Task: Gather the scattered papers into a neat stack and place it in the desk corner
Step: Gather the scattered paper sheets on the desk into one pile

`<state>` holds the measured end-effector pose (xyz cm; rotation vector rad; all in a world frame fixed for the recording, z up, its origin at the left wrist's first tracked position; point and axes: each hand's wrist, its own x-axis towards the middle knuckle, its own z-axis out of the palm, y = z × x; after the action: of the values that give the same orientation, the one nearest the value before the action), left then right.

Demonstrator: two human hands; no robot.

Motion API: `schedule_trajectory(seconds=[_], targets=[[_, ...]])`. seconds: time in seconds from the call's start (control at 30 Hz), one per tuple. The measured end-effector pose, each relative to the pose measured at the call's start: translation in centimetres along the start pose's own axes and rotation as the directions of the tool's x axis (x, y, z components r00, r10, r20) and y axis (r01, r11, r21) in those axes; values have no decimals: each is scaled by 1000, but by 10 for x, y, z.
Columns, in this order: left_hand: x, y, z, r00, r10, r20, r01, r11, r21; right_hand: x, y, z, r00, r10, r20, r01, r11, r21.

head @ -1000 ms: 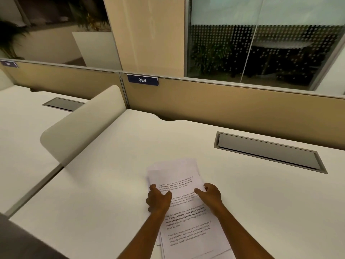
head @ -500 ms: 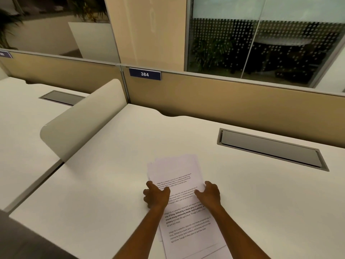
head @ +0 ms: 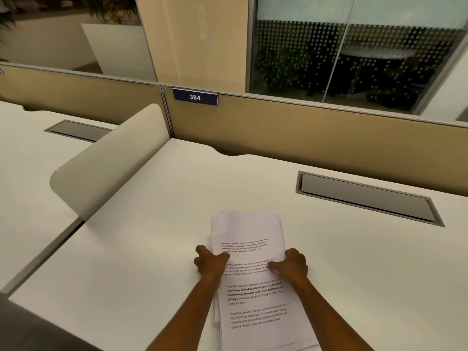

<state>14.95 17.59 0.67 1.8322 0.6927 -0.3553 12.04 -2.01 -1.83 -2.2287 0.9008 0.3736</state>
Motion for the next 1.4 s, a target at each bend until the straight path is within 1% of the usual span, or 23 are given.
schedule_trajectory(seconds=[0.17,0.23,0.33,0.47,0.57,0.67,0.77,0.87,1.0,1.1,1.17,1.33,1.4], targets=[[4,1,4,999,-7,33,9,998,-65,-8,0,8,999,48,-10,-48,999,17],[7,1,4,998,-14,56,18,997,-71,-12,-2,11,997,75,-26,-75,997,16],[10,-1,3,997,-17,78,21,998,-53,-18,-8,13,992,108,-63,-110,993,-32],[9,-3,4,997,43,65,-47,997,57,-25,-14,19,988,103,-119,-114,989,-90],[4,-2,7,993,102,58,-111,976,190,-29,-21,26,988,91,-122,-98,994,-47],[-3,-2,7,994,95,48,-105,943,316,-32,-28,32,990,86,-111,-88,996,-19],[-4,-4,5,995,91,41,-99,929,357,-33,-30,32,992,91,-87,-88,995,35],[2,-6,1,994,95,61,-110,941,320,-33,-30,32,995,88,-40,-82,987,135],[8,-3,-9,987,84,140,-104,984,142,-30,-26,34,996,88,4,-86,961,265],[15,-2,-15,978,90,190,-103,993,62,-25,-24,32,989,117,90,-145,878,457],[19,-3,-17,973,97,207,-108,993,40,-22,-20,29,983,118,138,-174,829,532],[25,-3,-17,971,116,208,-118,993,-3,-19,3,18,985,125,116,-169,811,560],[24,-2,-13,963,128,238,-120,992,-48,-20,9,12,988,116,99,-152,798,583]])
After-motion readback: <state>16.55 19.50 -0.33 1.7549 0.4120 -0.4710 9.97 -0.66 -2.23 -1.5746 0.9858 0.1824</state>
